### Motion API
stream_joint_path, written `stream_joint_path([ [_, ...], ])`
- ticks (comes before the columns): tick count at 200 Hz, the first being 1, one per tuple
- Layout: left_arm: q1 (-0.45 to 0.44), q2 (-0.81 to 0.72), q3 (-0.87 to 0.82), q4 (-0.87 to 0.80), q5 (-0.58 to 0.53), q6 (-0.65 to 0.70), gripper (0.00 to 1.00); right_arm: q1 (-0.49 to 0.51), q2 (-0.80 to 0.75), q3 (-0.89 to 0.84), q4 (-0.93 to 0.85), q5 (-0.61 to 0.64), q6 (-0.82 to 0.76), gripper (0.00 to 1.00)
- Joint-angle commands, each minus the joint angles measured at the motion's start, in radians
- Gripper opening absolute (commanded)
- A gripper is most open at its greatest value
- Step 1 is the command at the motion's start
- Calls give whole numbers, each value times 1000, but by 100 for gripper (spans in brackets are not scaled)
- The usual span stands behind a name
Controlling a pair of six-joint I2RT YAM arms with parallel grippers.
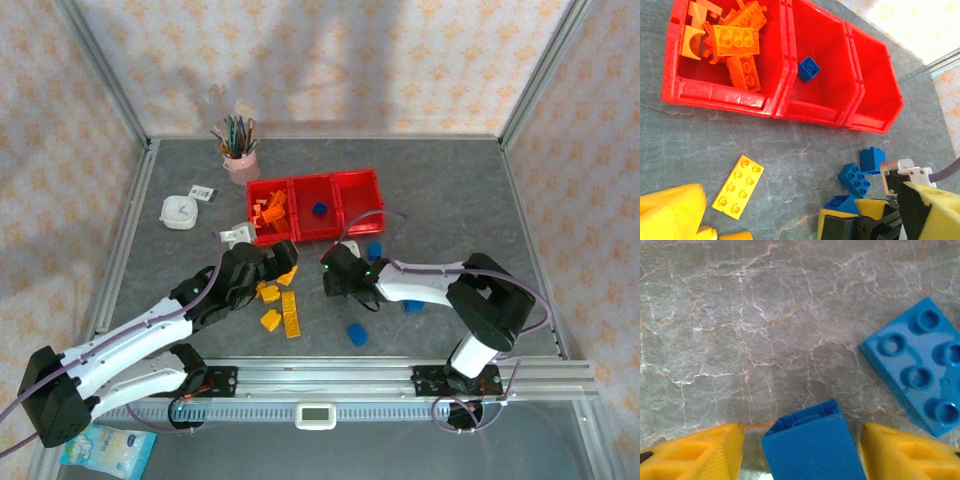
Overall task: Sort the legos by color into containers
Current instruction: Pick up the lego from the bottom-center of the table, then place the lego in the container.
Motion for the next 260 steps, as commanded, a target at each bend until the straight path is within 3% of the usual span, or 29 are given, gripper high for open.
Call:
stream_joint_path([
  [1,-8,-15,-10,-36,-40,-5,99,9,25,33,-11,75,-6,57],
  [83,-6,-8,-4,-36,-46,10,99,10,18,80,-58,108,-16,28],
  [147,62,-21,72,-116,-60,95,99,-65,30,308,-102,92,-63,29],
  [202,160,8,125,-135,-28,172,99,-154,259,598,-90,91,-129,29],
  [239,176,22,133,-131,-13,180,99,-194,419,789,-124,62,-166,29],
  [260,184,27,134,-129,-6,185,99,-198,465,863,-128,68,-181,36],
])
